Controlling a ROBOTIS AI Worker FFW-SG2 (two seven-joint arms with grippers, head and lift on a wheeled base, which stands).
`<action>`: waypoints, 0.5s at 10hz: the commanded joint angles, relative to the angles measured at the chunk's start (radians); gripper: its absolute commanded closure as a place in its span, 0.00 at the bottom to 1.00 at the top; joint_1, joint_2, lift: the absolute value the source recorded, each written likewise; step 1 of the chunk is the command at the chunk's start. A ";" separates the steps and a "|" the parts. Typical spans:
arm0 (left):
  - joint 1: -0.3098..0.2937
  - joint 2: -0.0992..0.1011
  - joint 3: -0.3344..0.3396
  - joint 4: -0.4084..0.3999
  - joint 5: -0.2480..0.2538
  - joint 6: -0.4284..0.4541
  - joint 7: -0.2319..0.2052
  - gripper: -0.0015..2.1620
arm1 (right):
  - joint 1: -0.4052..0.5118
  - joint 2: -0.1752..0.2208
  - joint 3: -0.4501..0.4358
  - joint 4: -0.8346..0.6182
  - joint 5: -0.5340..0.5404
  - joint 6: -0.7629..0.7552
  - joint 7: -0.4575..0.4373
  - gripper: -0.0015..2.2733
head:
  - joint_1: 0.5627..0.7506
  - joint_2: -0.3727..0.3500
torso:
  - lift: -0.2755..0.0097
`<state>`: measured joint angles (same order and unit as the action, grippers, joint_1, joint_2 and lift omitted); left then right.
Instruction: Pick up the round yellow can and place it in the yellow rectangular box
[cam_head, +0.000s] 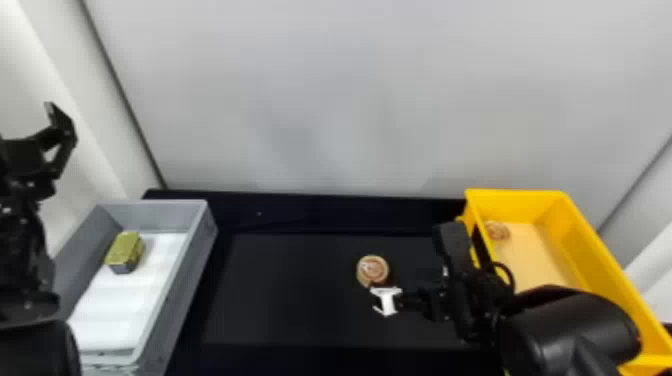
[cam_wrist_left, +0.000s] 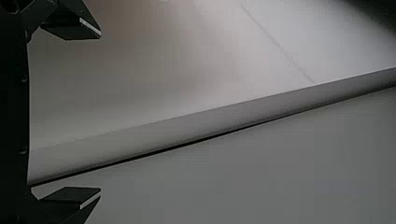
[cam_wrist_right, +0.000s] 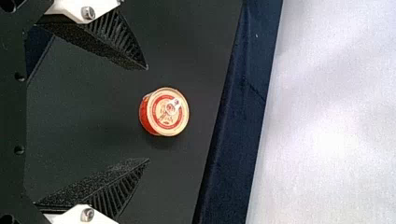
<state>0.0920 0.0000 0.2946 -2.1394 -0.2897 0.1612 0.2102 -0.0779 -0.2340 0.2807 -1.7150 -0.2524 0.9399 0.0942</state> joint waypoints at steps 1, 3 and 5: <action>-0.001 -0.003 -0.001 0.001 0.001 0.000 0.000 0.05 | -0.036 0.012 0.006 0.077 0.039 -0.036 0.030 0.04 | 0.70 0.53 | 0.76; -0.003 -0.003 -0.006 0.001 0.000 0.000 0.000 0.05 | -0.082 0.036 0.012 0.160 0.113 -0.067 0.107 0.04 | 0.70 0.53 | 0.76; -0.003 -0.003 -0.008 0.003 0.000 0.000 0.000 0.05 | -0.112 0.059 0.017 0.227 0.196 -0.088 0.179 0.04 | 0.70 0.53 | 0.76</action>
<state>0.0890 0.0000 0.2880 -2.1377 -0.2898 0.1612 0.2102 -0.1662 -0.1923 0.2947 -1.5369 -0.1163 0.8674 0.2393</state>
